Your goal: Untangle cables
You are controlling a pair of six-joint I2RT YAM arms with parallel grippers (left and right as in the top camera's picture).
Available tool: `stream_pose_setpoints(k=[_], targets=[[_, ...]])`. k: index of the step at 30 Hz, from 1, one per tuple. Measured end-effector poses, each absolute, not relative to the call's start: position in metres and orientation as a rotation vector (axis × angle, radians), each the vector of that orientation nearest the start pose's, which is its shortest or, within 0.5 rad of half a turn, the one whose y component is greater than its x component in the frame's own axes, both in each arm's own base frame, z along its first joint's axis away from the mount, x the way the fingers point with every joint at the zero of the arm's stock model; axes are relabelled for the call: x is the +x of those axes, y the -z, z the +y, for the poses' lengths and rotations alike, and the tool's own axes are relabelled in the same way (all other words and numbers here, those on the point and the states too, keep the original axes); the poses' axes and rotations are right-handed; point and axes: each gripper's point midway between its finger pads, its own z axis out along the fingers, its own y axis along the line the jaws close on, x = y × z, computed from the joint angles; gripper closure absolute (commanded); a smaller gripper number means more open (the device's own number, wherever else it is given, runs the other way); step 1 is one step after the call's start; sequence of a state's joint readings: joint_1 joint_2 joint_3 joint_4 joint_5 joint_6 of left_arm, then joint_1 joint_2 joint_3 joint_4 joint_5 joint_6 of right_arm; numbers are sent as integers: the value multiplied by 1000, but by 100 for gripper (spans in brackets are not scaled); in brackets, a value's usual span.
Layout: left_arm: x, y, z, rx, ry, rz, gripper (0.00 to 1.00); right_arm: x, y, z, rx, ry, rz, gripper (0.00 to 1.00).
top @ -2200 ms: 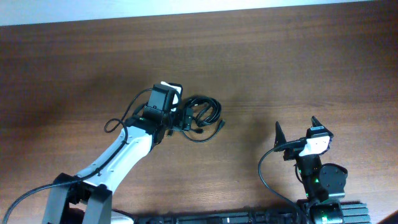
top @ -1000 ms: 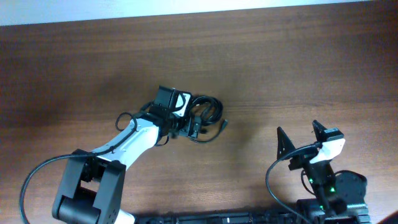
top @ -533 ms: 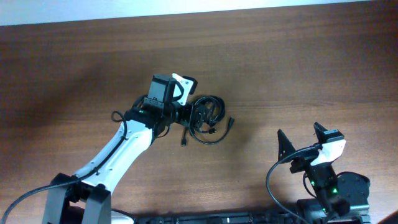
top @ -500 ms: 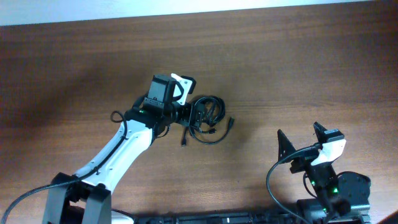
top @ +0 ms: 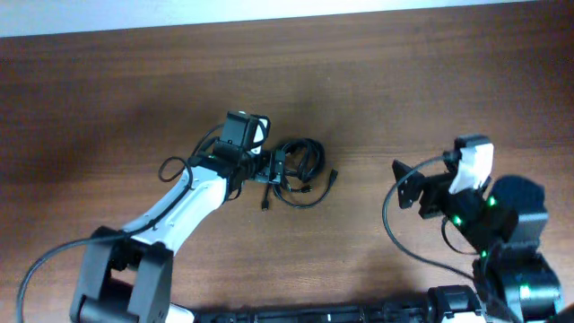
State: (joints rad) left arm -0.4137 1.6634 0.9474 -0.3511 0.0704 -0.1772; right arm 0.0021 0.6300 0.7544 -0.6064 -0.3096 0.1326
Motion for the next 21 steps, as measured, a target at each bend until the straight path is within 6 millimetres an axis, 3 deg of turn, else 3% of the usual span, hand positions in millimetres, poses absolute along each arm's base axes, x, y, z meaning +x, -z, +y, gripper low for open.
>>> stream_pose_setpoints(k=[3,9,15,21], targets=[[347,-34,-166,368,280,2671,1,261,-241,59,-73,-444,2098,1],[351,-36,-169,437,273,2638,1,268,-225,63,-73,-481,2164,1],[364,-34,-177,446,297,2584,1,270,-219,67,-50,-526,2193,1],[359,-23,-180,464,329,2617,0,270,-218,68,-25,-550,2203,1]])
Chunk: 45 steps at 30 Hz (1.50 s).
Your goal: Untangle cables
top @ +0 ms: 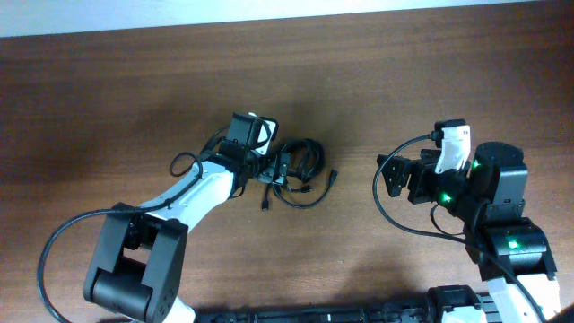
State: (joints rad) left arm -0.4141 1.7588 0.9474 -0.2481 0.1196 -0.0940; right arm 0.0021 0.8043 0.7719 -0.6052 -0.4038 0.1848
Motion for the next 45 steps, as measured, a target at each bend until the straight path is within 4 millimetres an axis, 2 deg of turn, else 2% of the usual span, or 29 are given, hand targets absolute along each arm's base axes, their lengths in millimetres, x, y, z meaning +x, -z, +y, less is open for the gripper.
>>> stream_pose_setpoints(k=[7,13,15,16,17,18,19,20,21,22,28,31,36,38,39,41,45], targets=[[354,-20,-176,464,309,2644,1,270,-218,69,-24,-559,2203,1],[345,-7,-134,429,-3,2730,1,270,-218,69,-25,-558,2202,1],[347,-6,-126,439,-78,2723,1,270,-218,69,-25,-558,2203,1],[348,-7,-124,443,-94,2719,5,270,-218,69,-25,-558,2203,1],[349,-7,-124,447,-100,2714,13,270,-218,69,-25,-558,2202,1],[350,-7,-124,452,-97,2709,41,270,-218,69,-25,-558,2202,4],[351,-8,-127,463,-84,2701,68,270,-218,69,-25,-558,2202,11],[352,-8,-130,468,-63,2699,85,270,-218,69,-23,-559,2203,16],[352,-8,-131,471,-51,2696,97,270,-218,69,-20,-562,2204,21],[353,-8,-133,472,-37,2692,100,269,-217,69,-21,-560,2206,22],[366,-14,-145,471,22,2629,100,266,-213,70,-10,-570,2229,21],[372,-18,-157,479,103,2591,100,262,-211,73,-14,-596,2246,21],[388,-33,-176,484,214,2491,100,248,-199,78,-28,-634,2316,20],[390,-42,-179,496,232,2460,100,242,-194,79,-24,-644,2347,16],[390,-51,-181,518,239,2432,100,239,-191,79,-24,-650,2365,16],[391,-82,-187,584,259,2339,100,235,-189,82,-35,-676,2376,16],[385,-147,-198,712,307,2140,100,232,-200,94,-117,-752,2343,16]])
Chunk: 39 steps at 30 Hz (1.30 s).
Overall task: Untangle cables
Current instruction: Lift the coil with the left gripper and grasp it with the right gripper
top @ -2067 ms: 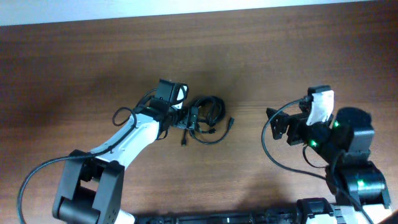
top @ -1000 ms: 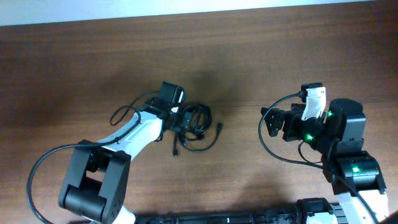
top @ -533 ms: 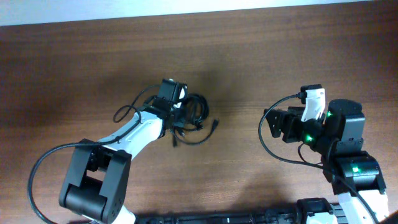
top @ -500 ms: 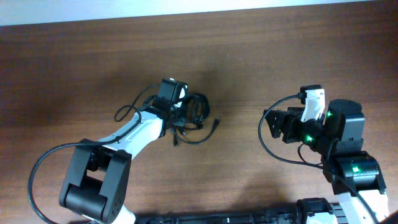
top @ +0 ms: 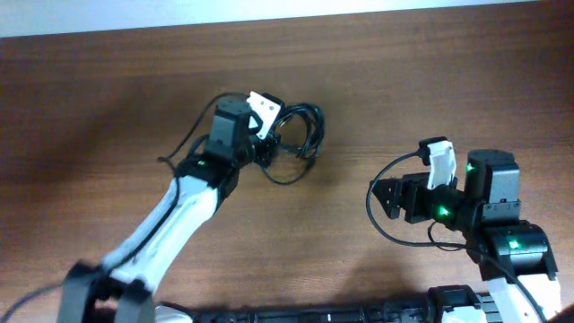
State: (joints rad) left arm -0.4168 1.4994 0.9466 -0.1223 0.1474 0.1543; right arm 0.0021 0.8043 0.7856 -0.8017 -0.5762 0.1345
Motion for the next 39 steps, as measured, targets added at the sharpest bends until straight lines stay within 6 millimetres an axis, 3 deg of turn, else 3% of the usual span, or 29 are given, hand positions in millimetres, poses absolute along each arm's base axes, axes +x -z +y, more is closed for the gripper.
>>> stream_pose_setpoints(k=[4,10,18,26,28,30,33,39], targets=[[373,-195,-204,787,339,1984,100,231,-227,105,-216,-810,2262,16],[347,-236,-217,921,417,1815,100,231,-260,112,-294,-830,2176,16],[305,-265,-247,1186,595,1545,100,230,-271,114,-319,-844,2145,16],[275,-290,-267,1301,753,1317,100,223,-291,131,-419,-974,2047,17],[268,-292,-273,1320,777,1292,100,220,-298,136,-456,-1012,2010,25],[260,-292,-278,1341,805,1272,100,216,-306,142,-501,-1057,1968,61],[257,-293,-281,1350,814,1264,100,211,-311,146,-544,-1091,1935,96],[262,-292,-281,1337,780,1278,100,210,-311,147,-555,-1105,1930,96]])
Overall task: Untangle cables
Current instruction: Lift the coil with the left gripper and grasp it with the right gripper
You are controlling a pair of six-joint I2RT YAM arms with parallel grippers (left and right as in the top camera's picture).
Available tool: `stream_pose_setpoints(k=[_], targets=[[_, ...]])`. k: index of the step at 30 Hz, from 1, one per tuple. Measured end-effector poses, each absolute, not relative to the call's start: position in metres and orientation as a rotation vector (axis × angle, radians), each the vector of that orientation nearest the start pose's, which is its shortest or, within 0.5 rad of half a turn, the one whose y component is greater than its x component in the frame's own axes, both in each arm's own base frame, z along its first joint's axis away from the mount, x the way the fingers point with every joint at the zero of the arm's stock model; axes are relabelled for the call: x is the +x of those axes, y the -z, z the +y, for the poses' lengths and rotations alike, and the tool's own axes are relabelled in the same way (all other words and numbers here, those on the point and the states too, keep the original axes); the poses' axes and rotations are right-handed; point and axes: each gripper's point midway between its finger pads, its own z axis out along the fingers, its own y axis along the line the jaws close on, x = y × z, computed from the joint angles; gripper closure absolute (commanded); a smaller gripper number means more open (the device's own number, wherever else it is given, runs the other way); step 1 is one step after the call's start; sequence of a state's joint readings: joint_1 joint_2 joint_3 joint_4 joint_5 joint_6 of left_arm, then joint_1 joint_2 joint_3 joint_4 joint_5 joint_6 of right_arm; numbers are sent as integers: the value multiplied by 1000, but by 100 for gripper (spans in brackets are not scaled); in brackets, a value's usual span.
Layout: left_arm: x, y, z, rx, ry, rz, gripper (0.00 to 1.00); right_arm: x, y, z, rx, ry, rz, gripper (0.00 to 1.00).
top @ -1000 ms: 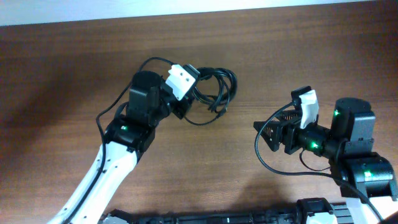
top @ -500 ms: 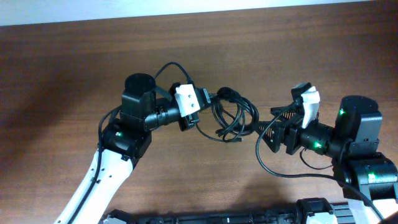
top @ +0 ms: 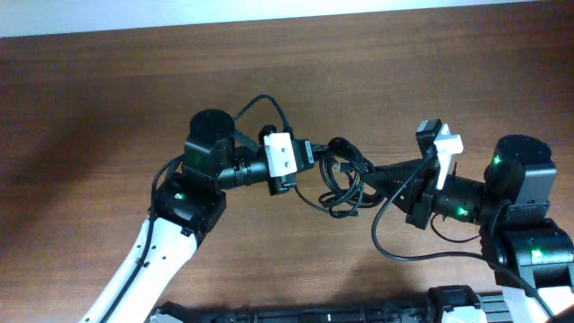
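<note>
A tangled bundle of black cables (top: 345, 186) hangs in loops at the middle of the overhead view, with a small plug end showing among them. My left gripper (top: 311, 158) reaches in from the left and is shut on the bundle's upper left loop. From the right, my right gripper (top: 377, 173) points left, and its fingertips meet the bundle's right side. How its jaws stand is hidden by the cables and the viewing angle.
The brown wooden table (top: 108, 90) lies under both arms, with a white wall strip along the far edge. The left arm's own wiring arcs above its wrist (top: 269, 103). A black lead loops below the right arm (top: 395, 247).
My left gripper has carried the bundle from the upper middle right and down to the table's centre. The right gripper has moved up and left, from apart from the cables to touching them.
At first the bundle lay on the table with my left gripper at its left edge and the right gripper far off. By 1.3 s ago the left gripper held the bundle farther back. Now the bundle is at the centre between both grippers.
</note>
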State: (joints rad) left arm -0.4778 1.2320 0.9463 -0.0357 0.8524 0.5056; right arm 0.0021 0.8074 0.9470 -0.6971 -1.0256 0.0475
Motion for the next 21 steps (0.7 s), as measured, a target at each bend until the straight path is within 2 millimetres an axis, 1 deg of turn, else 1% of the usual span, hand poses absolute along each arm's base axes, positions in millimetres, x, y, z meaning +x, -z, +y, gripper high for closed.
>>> stream_pose_setpoints(k=[5,6,7,9,11,13,14,15,16,18,19,21], targets=[[264,-292,-282,1330,761,1287,100,211,-311,147,-553,-1102,1932,96],[264,-292,-281,1329,759,1287,100,211,-311,147,-553,-1103,1932,89],[264,-293,-281,1328,757,1284,100,211,-311,147,-554,-1102,1931,77],[265,-296,-282,1319,753,1276,100,211,-311,147,-558,-1103,1928,59],[270,-302,-282,1289,740,1270,100,209,-312,148,-565,-1112,1926,48],[273,-307,-281,1264,735,1269,100,208,-312,149,-569,-1118,1924,46],[276,-309,-281,1245,737,1274,100,208,-312,149,-569,-1120,1923,47],[277,-311,-281,1227,739,1281,100,208,-312,149,-569,-1120,1923,55],[279,-313,-281,1208,741,1290,100,208,-312,149,-569,-1120,1923,66],[282,-314,-280,1183,747,1311,100,208,-312,149,-567,-1121,1924,93],[283,-314,-280,1176,750,1319,100,208,-313,149,-573,-1117,1921,96],[283,-314,-280,1168,757,1328,100,208,-312,149,-567,-1120,1925,96]])
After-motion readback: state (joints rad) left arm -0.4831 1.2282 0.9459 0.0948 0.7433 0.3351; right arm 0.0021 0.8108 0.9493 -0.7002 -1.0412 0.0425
